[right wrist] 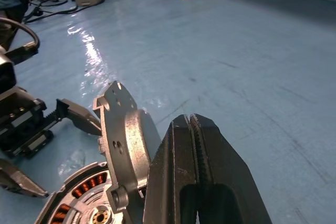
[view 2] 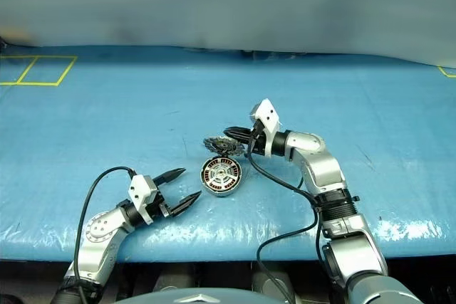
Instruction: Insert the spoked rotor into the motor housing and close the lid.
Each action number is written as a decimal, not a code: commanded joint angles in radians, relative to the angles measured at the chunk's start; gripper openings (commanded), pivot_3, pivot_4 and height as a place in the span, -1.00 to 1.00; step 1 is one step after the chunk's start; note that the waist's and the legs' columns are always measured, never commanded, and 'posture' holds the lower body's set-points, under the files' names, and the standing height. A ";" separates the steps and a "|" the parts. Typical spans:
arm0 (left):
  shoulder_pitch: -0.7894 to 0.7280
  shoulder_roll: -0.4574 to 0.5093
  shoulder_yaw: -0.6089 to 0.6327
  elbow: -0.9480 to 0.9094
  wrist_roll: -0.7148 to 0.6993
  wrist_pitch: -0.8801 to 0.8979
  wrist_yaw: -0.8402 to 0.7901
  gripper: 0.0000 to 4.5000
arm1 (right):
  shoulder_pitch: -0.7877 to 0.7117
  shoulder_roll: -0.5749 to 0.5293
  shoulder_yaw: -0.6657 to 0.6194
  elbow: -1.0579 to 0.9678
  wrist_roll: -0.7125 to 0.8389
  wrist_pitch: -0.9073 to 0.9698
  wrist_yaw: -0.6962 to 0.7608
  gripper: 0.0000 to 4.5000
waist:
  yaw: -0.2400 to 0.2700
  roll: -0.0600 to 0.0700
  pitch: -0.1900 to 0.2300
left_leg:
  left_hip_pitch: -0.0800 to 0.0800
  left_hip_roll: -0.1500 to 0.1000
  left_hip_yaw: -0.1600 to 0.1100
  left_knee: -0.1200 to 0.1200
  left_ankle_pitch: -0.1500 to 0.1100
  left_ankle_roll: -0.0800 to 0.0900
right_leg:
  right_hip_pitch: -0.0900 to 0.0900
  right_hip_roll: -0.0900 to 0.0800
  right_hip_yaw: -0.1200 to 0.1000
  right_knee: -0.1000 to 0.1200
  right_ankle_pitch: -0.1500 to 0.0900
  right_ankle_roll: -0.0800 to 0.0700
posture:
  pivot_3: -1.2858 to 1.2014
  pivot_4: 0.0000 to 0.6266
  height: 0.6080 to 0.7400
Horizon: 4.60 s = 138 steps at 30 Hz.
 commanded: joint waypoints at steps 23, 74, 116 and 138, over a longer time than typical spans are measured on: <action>0.011 0.001 0.008 -0.040 -0.002 -0.006 0.005 0.90 | 0.184 -0.032 0.168 -0.103 -0.136 -0.085 -0.021 -0.97 | -0.001 -0.003 -0.003 | 0.005 0.000 0.000 0.001 0.000 0.000 | 0.003 0.000 0.000 0.001 -0.002 -0.002 | 0.03 -0.52 1.00; 0.011 -0.009 -0.001 -0.025 0.004 -0.014 0.014 0.90 | 0.246 0.030 0.210 -0.171 -0.248 -0.085 -0.190 0.33 | -0.005 -0.003 -0.003 | 0.004 0.001 0.000 0.000 0.000 -0.001 | 0.002 0.001 0.000 0.002 -0.003 -0.004 | 0.03 -0.52 1.00; -0.084 0.002 -0.061 -0.040 0.053 0.124 0.006 -1.00 | 0.249 0.012 0.206 -0.166 -0.243 -0.028 -0.227 0.49 | -0.001 -0.003 -0.010 | 0.005 0.000 0.000 0.001 0.001 -0.001 | 0.004 0.000 0.001 0.001 -0.003 -0.004 | 0.03 -0.52 1.00; -0.075 -0.003 -0.066 -0.030 0.057 0.089 0.023 -1.00 | 0.266 0.108 -0.231 -0.184 0.342 0.525 -0.341 0.98 | 0.001 -0.002 -0.008 | 0.003 0.000 0.000 -0.001 0.001 -0.001 | 0.002 0.000 0.001 0.000 -0.004 -0.005 | 0.03 -0.52 1.00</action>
